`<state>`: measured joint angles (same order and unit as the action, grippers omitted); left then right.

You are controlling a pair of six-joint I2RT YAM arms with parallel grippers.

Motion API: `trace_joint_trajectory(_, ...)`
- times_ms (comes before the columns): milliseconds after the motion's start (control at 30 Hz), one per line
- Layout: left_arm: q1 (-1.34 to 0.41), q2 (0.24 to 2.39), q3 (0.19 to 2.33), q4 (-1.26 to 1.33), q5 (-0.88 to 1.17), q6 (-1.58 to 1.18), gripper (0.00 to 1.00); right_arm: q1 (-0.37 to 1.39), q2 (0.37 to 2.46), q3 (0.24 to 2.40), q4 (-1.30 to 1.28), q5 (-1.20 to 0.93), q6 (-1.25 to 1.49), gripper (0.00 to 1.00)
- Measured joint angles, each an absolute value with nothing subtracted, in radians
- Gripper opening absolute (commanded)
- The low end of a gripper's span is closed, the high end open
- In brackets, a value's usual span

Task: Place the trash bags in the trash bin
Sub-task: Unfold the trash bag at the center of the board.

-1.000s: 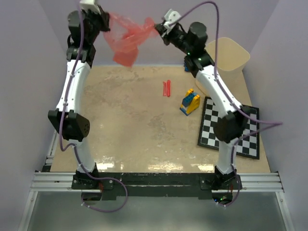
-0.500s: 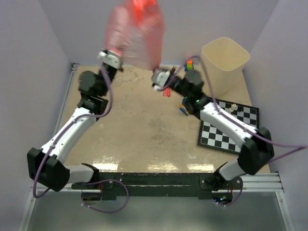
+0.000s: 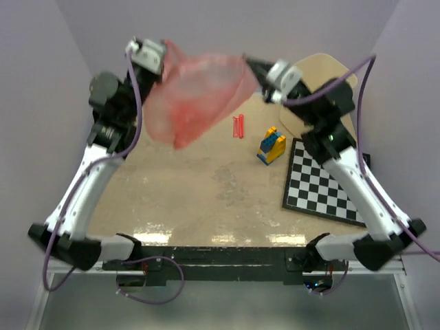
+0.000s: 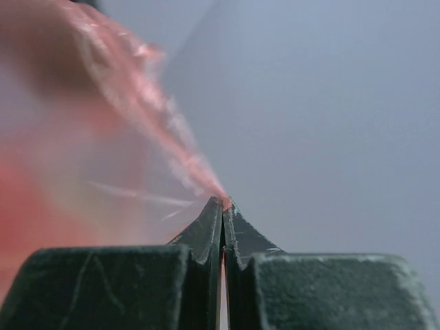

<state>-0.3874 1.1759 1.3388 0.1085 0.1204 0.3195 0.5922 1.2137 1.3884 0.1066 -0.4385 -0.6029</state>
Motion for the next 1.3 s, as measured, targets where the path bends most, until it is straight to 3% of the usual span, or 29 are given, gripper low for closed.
trace_joint_trajectory(67,-0.354,1.367,1.604,0.153,0.075,0.332,0.00,0.527,1.393,1.640,0.228,-0.414,-0.546,0.00)
trace_joint_trajectory(233,-0.301,2.011,2.526,0.167,-0.017,0.336,0.00,0.470,1.919,2.307,0.347,-0.277,-0.481,0.00)
trace_joint_trajectory(267,-0.301,2.076,2.600,0.197,-0.020,0.339,0.00,0.470,1.988,2.373,0.362,-0.264,-0.472,0.00)
trace_joint_trajectory(300,-0.306,2.094,2.585,0.254,-0.015,0.349,0.00,0.474,2.019,2.391,0.378,-0.247,-0.470,0.00)
trace_joint_trajectory(400,-0.360,1.953,2.239,0.459,0.037,0.431,0.00,0.525,1.995,2.300,0.472,-0.221,-0.499,0.00)
trace_joint_trajectory(600,-0.635,1.626,1.931,0.672,0.153,0.656,0.00,0.751,1.572,1.896,0.640,-0.281,-0.645,0.00)
trace_joint_trajectory(800,-0.609,1.127,1.425,0.793,0.062,0.724,0.00,0.721,1.111,1.406,0.733,-0.252,-0.617,0.00)
trace_joint_trajectory(867,-0.610,0.966,1.192,0.759,0.037,0.704,0.00,0.723,1.025,1.229,0.700,-0.252,-0.566,0.00)
trace_joint_trajectory(1000,-0.611,0.841,0.907,0.493,0.036,0.586,0.00,0.725,0.991,0.973,0.485,-0.258,-0.463,0.00)
trace_joint_trajectory(1167,-0.611,0.947,0.845,0.154,-0.007,0.354,0.00,0.723,1.068,0.833,0.215,-0.281,-0.373,0.00)
trace_joint_trajectory(1300,-0.575,1.034,0.848,0.113,-0.038,0.279,0.00,0.720,1.140,0.860,0.228,-0.214,-0.351,0.00)
